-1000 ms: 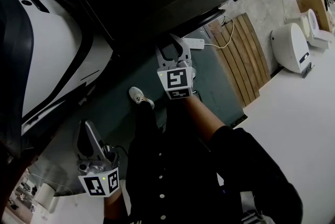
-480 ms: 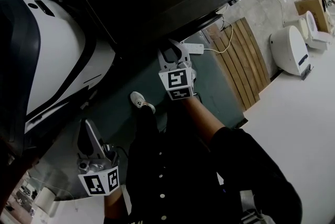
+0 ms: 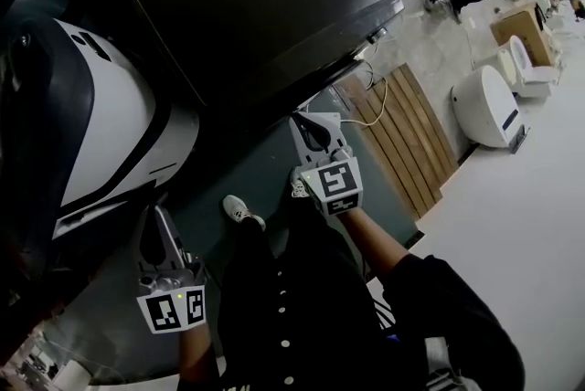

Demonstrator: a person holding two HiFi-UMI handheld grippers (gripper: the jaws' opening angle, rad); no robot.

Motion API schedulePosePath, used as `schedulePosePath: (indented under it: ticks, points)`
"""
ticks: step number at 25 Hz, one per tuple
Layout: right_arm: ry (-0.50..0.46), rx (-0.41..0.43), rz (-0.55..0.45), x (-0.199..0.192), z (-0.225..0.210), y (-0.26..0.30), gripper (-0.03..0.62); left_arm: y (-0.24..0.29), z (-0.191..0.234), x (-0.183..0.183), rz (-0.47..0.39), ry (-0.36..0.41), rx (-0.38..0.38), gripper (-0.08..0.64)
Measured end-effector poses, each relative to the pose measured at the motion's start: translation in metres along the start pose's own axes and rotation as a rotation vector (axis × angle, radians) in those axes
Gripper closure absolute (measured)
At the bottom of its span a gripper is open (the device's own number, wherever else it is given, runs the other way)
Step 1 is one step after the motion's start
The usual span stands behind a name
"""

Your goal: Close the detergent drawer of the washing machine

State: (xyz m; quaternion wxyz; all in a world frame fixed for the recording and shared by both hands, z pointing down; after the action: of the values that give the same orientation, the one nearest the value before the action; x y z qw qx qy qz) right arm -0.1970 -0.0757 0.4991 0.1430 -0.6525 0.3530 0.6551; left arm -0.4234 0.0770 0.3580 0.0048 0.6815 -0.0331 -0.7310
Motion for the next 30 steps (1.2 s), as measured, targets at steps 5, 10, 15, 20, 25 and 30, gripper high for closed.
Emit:
schedulePosePath:
  ticks: [5, 10, 15, 20, 25, 30]
  points:
    - [0.0, 0.0, -0.055, 0.047, 0.0, -0.028, 0.558, 0.006, -0.004, 0.006, -0.028, -0.009, -0.029, 0.555]
    - [-0.012, -0.012, -0.139, 0.096, -0.003, -0.059, 0.558, 0.01, -0.008, 0.025, -0.076, -0.006, -0.036, 0.555]
    - [-0.013, -0.045, -0.231, 0.13, -0.006, -0.085, 0.558, 0.01, -0.007, 0.042, -0.138, 0.009, -0.034, 0.555]
    - [-0.013, -0.099, -0.311, 0.155, -0.012, -0.108, 0.558, 0.01, -0.008, 0.052, -0.148, 0.004, -0.031, 0.555]
    - [-0.027, -0.114, -0.366, 0.175, -0.01, -0.119, 0.558, 0.01, -0.004, 0.062, -0.172, -0.009, -0.045, 0.555]
    - [-0.044, -0.132, -0.393, 0.181, -0.015, -0.13, 0.558, 0.01, 0.001, 0.073, -0.196, 0.011, -0.045, 0.555]
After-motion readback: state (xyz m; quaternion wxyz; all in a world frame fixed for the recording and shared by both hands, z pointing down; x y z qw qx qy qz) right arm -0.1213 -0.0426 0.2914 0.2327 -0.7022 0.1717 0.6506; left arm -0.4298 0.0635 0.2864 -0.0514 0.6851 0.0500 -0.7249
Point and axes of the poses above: the fingertips, and each gripper's own axes: y forward along the fingers, z to its left, x out of its top, the point moved 2 cm from there along -y, backward along the fingers, and after that the axes turned 11 degrees about -z, right-handed, at the moved point
